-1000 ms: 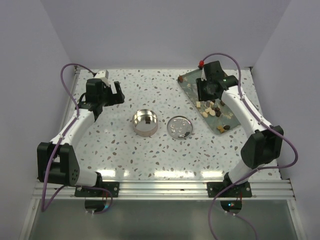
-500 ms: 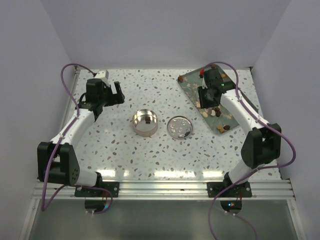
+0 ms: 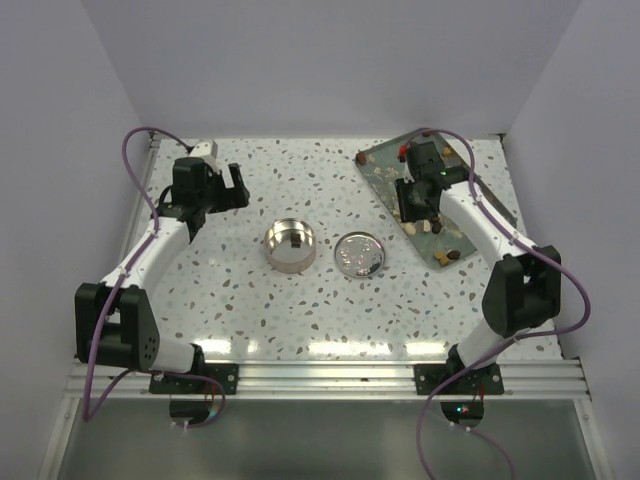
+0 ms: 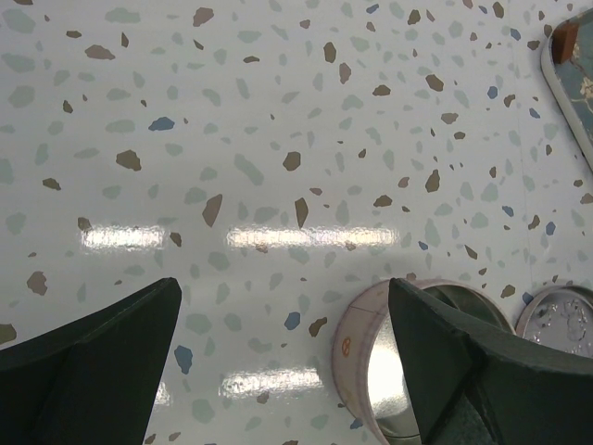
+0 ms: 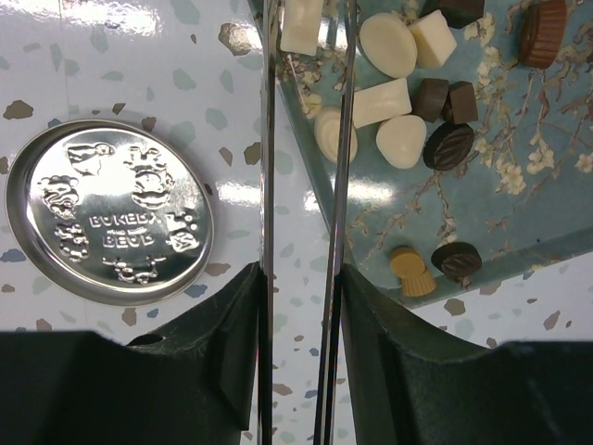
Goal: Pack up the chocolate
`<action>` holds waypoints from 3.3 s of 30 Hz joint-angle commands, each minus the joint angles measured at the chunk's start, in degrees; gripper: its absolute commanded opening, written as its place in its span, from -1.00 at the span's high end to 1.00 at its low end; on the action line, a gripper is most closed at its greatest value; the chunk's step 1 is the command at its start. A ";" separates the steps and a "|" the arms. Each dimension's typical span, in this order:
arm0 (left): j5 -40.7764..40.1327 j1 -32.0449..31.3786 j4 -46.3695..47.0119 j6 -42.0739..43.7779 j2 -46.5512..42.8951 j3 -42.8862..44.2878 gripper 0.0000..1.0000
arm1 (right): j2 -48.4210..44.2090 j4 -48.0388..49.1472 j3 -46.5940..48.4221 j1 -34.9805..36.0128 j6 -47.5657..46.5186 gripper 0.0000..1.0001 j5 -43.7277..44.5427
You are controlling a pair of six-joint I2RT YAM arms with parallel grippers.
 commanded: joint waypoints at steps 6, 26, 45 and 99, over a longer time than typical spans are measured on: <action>0.01 -0.37 1.45 -0.33 0.15 -0.47 -1.00 | -1.82 0.45 -0.05 -0.01 0.11 0.28 -0.32; -0.17 -0.37 1.89 -0.33 -0.11 -1.09 -1.00 | -2.08 -3.33 10.23 -0.01 -0.59 0.39 0.30; -0.52 -0.37 1.45 -0.68 -0.20 -0.21 -1.00 | -3.67 -5.62 19.02 16.50 3.89 0.39 -4.09; -2.36 -0.37 -1.80 1.16 -2.75 1.29 -1.00 | -2.35 2.03 6.91 -3.43 -3.75 0.21 -3.92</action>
